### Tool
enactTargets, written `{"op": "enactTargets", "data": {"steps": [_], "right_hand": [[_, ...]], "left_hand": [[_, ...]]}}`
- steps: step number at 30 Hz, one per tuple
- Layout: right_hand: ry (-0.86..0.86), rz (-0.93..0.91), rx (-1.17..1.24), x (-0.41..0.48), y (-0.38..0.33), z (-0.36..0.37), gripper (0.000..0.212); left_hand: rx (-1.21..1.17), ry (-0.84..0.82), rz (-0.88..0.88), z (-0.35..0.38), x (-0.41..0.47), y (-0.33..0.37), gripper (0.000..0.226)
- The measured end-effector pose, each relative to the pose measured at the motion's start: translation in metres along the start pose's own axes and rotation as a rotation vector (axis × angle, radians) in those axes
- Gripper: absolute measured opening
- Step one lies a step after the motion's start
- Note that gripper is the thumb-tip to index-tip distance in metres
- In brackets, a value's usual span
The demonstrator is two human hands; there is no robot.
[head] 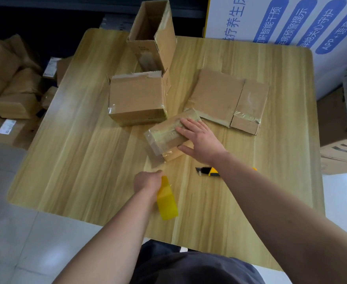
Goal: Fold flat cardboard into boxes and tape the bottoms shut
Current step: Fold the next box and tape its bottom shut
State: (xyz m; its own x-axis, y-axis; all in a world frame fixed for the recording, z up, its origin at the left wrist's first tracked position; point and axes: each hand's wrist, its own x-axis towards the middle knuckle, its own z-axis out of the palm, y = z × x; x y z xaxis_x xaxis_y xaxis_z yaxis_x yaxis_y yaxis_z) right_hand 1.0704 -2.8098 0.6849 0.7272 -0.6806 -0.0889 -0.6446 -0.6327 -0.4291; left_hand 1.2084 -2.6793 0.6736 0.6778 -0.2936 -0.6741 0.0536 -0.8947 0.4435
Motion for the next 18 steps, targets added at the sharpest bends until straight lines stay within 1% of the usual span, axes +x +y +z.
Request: {"op": "enactTargets", "data": {"steps": [2,5,7,9,11,13,16,18], "right_hand": [[0.033,0.019,0.028,0.003,0.000,0.002,0.068],[0.115,0.085,0.025,-0.001,-0.009,0.013,0.076],[0.159,0.120,-0.010,-0.001,-0.014,0.020,0.078],[0.187,0.120,-0.064,0.000,-0.015,0.021,0.077],[0.209,0.097,-0.135,0.001,-0.013,0.022,0.075],[0.218,0.069,-0.212,0.002,-0.012,0.026,0.072],[0.250,0.071,-0.204,0.001,-0.013,0.032,0.071],[0.258,0.085,-0.178,0.000,-0.014,0.034,0.072]], "left_hand": [[0.000,-0.049,-0.003,-0.008,0.005,-0.011,0.034],[-0.030,-0.093,0.076,-0.022,0.010,-0.020,0.026],[-0.091,-0.083,0.105,-0.032,0.014,-0.019,0.018],[-0.151,-0.043,0.100,-0.045,0.022,-0.014,0.018],[-0.151,0.016,0.150,-0.058,0.028,-0.009,0.018],[-0.141,0.078,0.280,-0.068,0.032,-0.003,0.019],[-0.047,0.137,0.507,-0.078,0.033,0.001,0.013],[0.078,0.186,0.726,-0.082,0.037,-0.004,0.008]]}}
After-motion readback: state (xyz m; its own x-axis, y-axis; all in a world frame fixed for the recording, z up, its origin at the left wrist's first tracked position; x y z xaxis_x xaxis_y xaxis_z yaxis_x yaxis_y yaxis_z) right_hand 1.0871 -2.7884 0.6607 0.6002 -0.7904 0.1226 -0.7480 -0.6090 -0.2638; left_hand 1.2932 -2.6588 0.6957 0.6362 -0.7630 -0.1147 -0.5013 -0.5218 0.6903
